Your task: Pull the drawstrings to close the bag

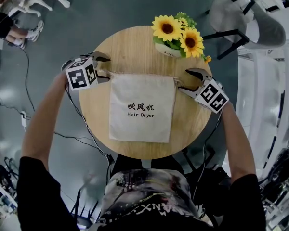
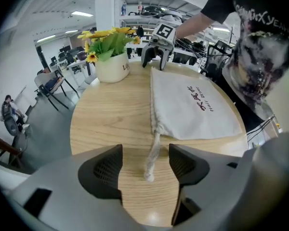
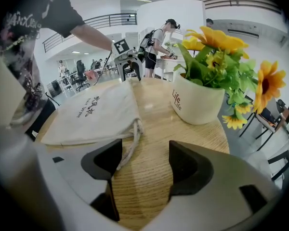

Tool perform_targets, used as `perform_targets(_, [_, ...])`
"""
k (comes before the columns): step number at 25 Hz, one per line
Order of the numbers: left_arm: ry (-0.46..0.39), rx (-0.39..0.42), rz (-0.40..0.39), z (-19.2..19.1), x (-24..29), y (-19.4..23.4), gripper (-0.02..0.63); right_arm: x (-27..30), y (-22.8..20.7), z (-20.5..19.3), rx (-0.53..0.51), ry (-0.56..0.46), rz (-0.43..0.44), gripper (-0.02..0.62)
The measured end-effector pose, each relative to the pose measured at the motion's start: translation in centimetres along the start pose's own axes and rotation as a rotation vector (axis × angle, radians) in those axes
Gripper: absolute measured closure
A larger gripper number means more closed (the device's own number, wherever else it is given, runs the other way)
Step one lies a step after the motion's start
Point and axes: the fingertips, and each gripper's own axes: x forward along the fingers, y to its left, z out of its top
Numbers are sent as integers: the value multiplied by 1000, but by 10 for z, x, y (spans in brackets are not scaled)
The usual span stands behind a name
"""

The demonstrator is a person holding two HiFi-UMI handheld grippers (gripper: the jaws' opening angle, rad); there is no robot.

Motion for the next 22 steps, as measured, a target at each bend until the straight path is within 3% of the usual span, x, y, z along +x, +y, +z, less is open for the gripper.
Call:
perform_targets(6, [64, 98, -24, 4, 4, -7, 343, 1, 2, 0, -18, 8, 8, 304])
perform_targets(11, [79, 83, -47, 4, 5, -10, 395, 1, 3, 0, -28, 10, 16, 313])
perform_targets(13, [63, 50, -15, 6, 5, -2, 527, 1, 4, 0, -31, 10, 19, 318])
perform_targets(14, [59, 43, -3, 7, 5, 1, 549, 1, 4, 1, -31, 10, 21, 321])
perform_targets(18, [83, 81, -6, 9, 7, 2, 551, 1, 5, 0, -38, 14, 24, 339])
perform_targets(22, [86, 63, -2, 7, 6, 1, 559, 1, 5, 2, -50, 27, 24, 394])
